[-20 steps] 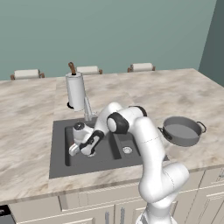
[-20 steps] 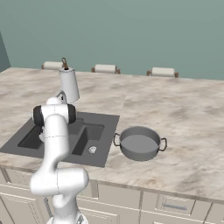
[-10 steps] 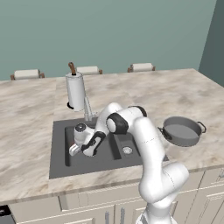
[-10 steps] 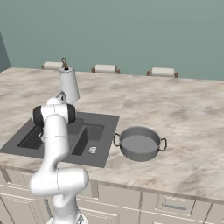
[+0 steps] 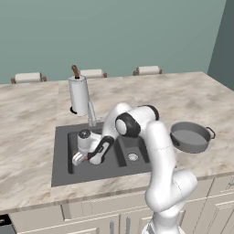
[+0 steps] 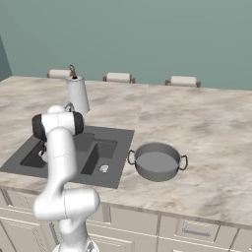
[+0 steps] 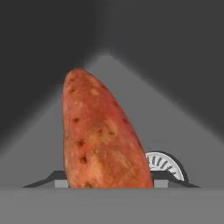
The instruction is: Dump the sweet potato from the pot into the sink. Then turn on the water and wash the sweet potato. Then turn off the water and put the sweet potato back in the pot.
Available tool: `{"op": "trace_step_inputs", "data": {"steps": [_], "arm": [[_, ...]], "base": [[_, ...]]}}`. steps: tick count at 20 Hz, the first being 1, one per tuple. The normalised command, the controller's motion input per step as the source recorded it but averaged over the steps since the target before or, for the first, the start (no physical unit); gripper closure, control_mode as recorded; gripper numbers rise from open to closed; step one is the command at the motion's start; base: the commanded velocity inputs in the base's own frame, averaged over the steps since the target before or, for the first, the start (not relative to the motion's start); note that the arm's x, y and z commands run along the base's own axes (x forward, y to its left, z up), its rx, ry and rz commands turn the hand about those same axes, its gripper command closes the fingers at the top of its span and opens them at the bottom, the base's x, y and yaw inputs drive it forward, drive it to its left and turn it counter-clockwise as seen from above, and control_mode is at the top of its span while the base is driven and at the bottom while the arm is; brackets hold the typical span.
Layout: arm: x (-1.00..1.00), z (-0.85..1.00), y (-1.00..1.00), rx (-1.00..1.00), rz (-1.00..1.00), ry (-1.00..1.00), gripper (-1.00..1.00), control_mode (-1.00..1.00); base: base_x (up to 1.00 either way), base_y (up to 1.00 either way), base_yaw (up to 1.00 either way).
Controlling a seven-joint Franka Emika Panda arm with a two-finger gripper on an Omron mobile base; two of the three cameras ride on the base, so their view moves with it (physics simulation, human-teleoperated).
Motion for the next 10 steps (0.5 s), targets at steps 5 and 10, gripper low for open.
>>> {"op": "trace_step_inputs", "data": {"steps": [5, 10], "arm": [[-0.44, 0.69, -0.22, 0.0, 0.0, 0.0, 1.0, -1.0], [-0.04, 0.53, -0.22, 0.0, 0.0, 0.0, 1.0, -1.0]], "base": [[0.0, 0.0, 0.0], [0.0, 0.0, 0.0]]}}
